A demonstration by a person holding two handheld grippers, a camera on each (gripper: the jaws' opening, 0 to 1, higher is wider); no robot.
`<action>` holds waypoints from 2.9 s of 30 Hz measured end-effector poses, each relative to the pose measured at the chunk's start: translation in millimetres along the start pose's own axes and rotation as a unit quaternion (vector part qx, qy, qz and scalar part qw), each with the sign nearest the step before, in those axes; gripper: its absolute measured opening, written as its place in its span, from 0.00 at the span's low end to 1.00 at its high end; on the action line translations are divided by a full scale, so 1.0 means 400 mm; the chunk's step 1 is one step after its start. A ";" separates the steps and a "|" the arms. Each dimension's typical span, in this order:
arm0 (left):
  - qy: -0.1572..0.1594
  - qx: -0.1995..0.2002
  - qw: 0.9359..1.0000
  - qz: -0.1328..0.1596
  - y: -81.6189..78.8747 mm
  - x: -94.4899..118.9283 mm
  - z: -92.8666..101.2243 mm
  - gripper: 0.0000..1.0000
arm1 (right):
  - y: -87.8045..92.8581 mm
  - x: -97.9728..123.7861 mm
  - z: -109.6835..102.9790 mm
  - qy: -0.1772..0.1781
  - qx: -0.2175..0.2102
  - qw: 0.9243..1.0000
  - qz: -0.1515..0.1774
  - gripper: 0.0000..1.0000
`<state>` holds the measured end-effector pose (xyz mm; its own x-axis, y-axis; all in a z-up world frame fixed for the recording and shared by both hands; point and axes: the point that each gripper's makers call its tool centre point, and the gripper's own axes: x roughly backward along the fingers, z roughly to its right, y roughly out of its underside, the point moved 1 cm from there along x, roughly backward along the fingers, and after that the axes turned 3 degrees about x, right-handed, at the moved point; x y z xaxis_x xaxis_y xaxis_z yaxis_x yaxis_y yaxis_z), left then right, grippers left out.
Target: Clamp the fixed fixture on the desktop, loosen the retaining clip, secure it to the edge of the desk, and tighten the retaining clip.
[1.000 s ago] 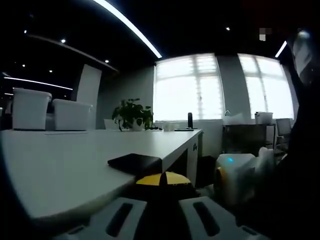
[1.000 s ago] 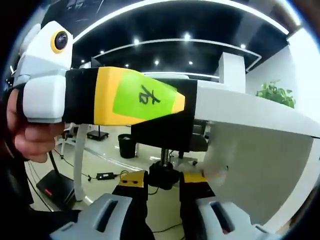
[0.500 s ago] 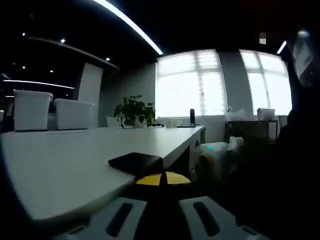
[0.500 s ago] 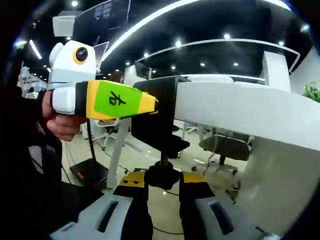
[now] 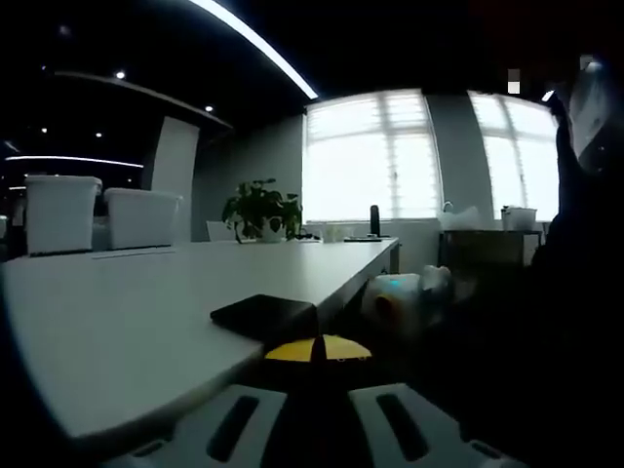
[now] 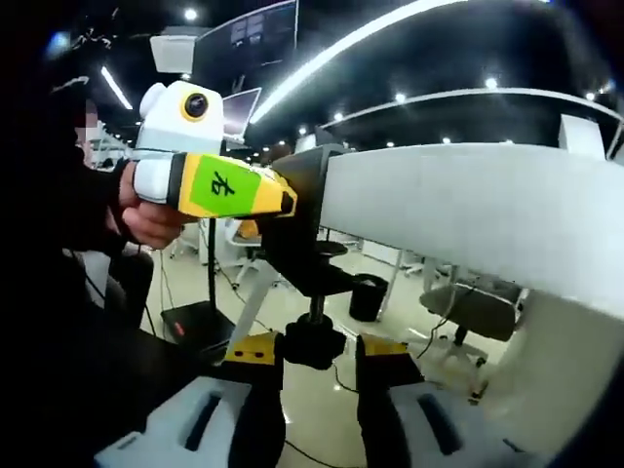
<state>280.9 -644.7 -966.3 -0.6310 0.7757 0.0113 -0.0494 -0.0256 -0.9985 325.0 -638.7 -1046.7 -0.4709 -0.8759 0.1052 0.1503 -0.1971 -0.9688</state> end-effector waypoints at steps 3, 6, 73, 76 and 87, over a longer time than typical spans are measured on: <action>0.004 -0.002 1.000 0.001 0.000 0.001 0.000 0.01 | -0.006 0.017 -0.009 0.067 -0.022 0.998 -0.002 0.46; 0.010 -0.003 1.000 0.006 0.000 0.002 0.000 0.01 | -0.011 0.035 -0.029 0.140 -0.009 0.990 -0.023 0.47; 0.017 -0.006 1.000 0.024 0.003 0.013 -0.002 0.01 | -0.043 0.035 -0.025 0.224 -0.032 0.974 -0.023 0.39; 0.019 -0.008 0.999 0.025 0.003 0.015 -0.003 0.01 | -0.027 0.037 -0.027 0.273 -0.052 0.960 -0.034 0.44; 0.013 0.000 0.999 0.032 0.001 0.016 -0.004 0.01 | -0.002 -0.007 -0.020 0.305 -0.047 0.949 -0.066 0.31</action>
<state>277.9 -638.8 -966.6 -0.6123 0.7887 -0.0545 -0.0100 -0.0766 -0.9970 319.3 -632.6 -1047.9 -0.9004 -0.4225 0.1043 -0.0090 -0.2214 -0.9751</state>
